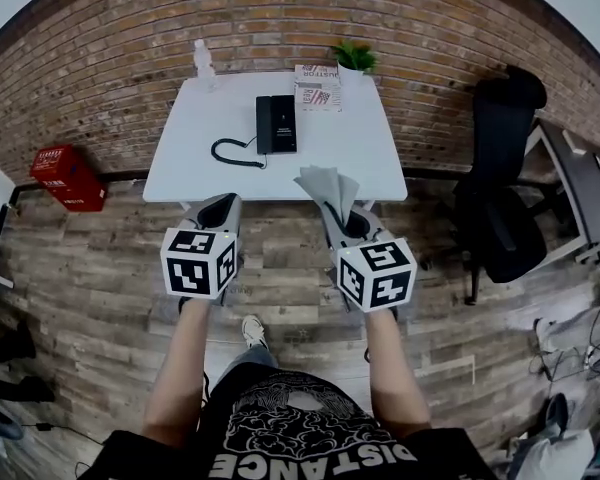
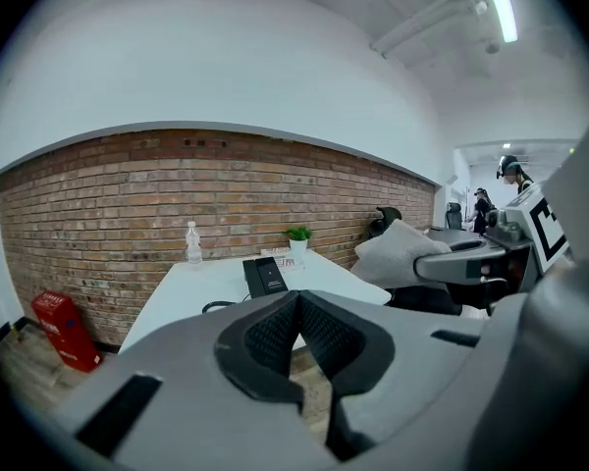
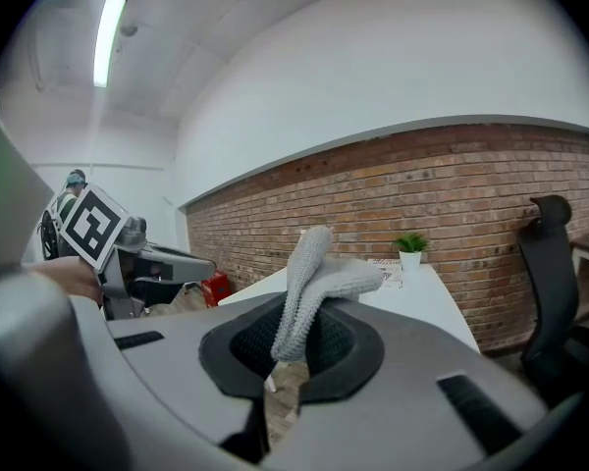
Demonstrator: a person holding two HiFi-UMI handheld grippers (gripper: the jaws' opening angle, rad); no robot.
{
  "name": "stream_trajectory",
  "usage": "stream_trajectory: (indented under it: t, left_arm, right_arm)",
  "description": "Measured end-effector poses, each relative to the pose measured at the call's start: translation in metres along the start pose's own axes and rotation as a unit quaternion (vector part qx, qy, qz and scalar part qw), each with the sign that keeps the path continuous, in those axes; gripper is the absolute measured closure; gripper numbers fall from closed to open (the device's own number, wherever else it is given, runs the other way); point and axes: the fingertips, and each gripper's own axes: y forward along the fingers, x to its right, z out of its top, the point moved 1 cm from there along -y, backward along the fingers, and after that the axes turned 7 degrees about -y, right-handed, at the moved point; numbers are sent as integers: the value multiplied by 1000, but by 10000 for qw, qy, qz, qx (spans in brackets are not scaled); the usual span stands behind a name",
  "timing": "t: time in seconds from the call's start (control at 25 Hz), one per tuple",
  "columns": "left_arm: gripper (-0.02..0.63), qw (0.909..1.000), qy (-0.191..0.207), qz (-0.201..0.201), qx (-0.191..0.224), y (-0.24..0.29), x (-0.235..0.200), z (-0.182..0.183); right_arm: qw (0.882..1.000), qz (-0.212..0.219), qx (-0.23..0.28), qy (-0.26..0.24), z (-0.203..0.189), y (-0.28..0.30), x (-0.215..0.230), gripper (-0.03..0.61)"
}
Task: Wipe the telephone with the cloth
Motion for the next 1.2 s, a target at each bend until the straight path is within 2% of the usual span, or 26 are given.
stream_trajectory:
  t: [0.72,1.2]
  left_arm:
    - [609,9981,-122,-582,-172,108,-124,54]
    - [609,9958,-214,-856,-239,140,-171,57]
  right_arm:
    - [9976,-518,-444,72,37,149,15,566]
    - [9958,-717,-573,-29,48,204,11,566]
